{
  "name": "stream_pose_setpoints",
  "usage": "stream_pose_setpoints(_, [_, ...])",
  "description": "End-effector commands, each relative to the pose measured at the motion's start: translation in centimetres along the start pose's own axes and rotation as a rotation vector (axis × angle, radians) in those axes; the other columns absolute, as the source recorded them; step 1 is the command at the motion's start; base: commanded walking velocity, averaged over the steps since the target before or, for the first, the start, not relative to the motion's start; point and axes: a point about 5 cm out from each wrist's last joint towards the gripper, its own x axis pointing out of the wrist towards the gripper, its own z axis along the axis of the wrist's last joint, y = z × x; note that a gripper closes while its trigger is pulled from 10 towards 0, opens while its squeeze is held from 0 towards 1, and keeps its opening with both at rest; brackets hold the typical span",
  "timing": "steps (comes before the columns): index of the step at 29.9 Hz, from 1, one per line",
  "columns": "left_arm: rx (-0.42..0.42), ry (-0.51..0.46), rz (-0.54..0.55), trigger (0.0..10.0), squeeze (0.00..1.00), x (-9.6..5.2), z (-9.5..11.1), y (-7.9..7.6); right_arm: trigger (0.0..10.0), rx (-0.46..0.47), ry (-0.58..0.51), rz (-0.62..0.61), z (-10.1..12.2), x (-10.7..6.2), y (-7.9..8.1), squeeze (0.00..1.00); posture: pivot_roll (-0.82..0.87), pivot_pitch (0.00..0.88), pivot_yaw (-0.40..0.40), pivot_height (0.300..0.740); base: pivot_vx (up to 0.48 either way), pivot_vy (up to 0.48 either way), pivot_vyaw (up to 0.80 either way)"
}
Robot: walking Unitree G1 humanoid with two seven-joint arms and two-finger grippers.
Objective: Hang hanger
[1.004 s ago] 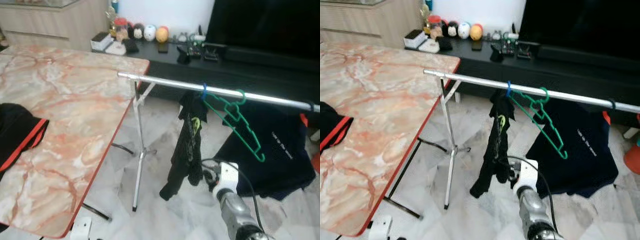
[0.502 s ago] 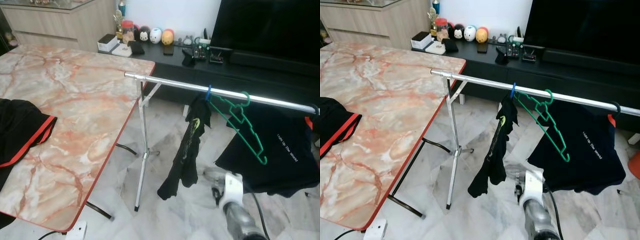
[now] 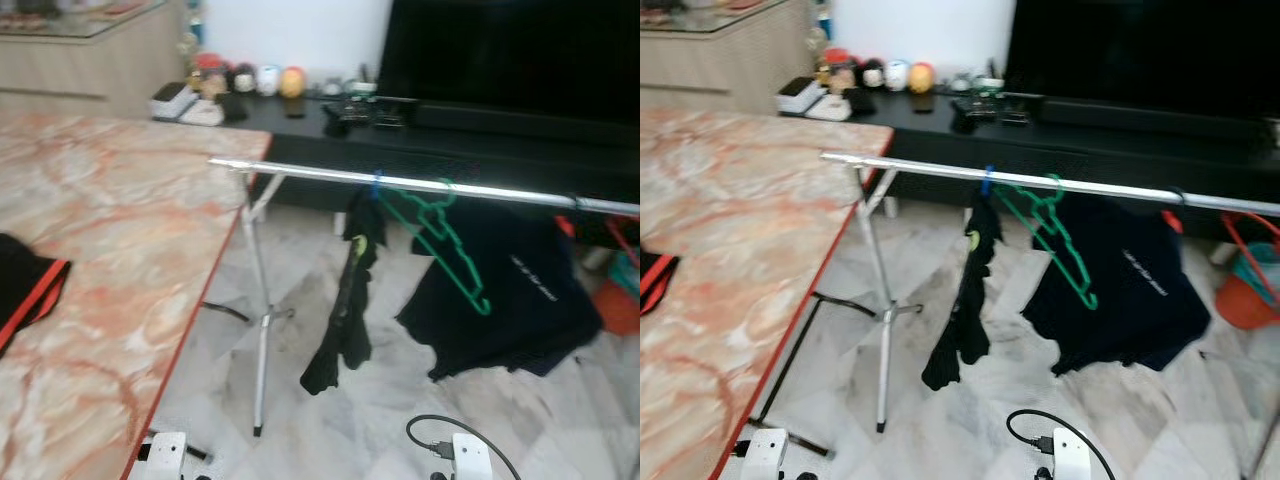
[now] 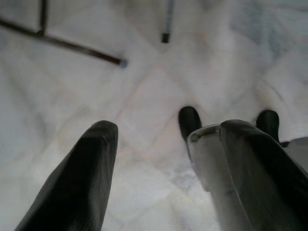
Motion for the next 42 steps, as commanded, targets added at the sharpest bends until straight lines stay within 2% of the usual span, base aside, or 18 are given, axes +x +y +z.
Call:
stream_pose_setpoints(1, [0.031,0.009,-0.006,10.0,0.0,0.0,-0.2,-0.4,10.0,0.017,-0.061,0.015,1.7,0.2,0.4,0.0,-0.01,0.0,-0.021,0.74,0.0,0.0,0.0])
stream_pose_setpoints(8, [0.032,0.005,-0.007,10.0,0.0,0.1,0.0,-0.5,10.0,-0.003,-0.073,0.027,2.3,0.2,0.8,0.0,-0.01,0.0,-0.022,0.74,0.0,-0.069,0.0])
stream_pose_setpoints(14, [0.034,-0.001,-0.004,10.0,0.0,0.1,0.1,-0.4,10.0,-0.004,-0.054,0.032,1.7,0.2,0.9,0.0,0.0,0.0,-0.022,0.74,0.0,-0.242,0.0])
stream_pose_setpoints(20, [0.042,-0.005,-0.007,10.0,0.0,0.1,0.2,-0.5,10.0,0.006,-0.027,0.015,0.6,0.1,0.4,0.0,0.0,0.0,-0.024,0.74,0.0,-0.264,0.0])
stream_pose_setpoints(42, [0.045,-0.01,-0.011,10.0,0.0,0.1,0.3,-0.6,10.0,0.012,-0.027,0.028,0.4,0.0,0.5,0.0,0.0,0.0,-0.025,0.74,0.0,-0.299,-0.07])
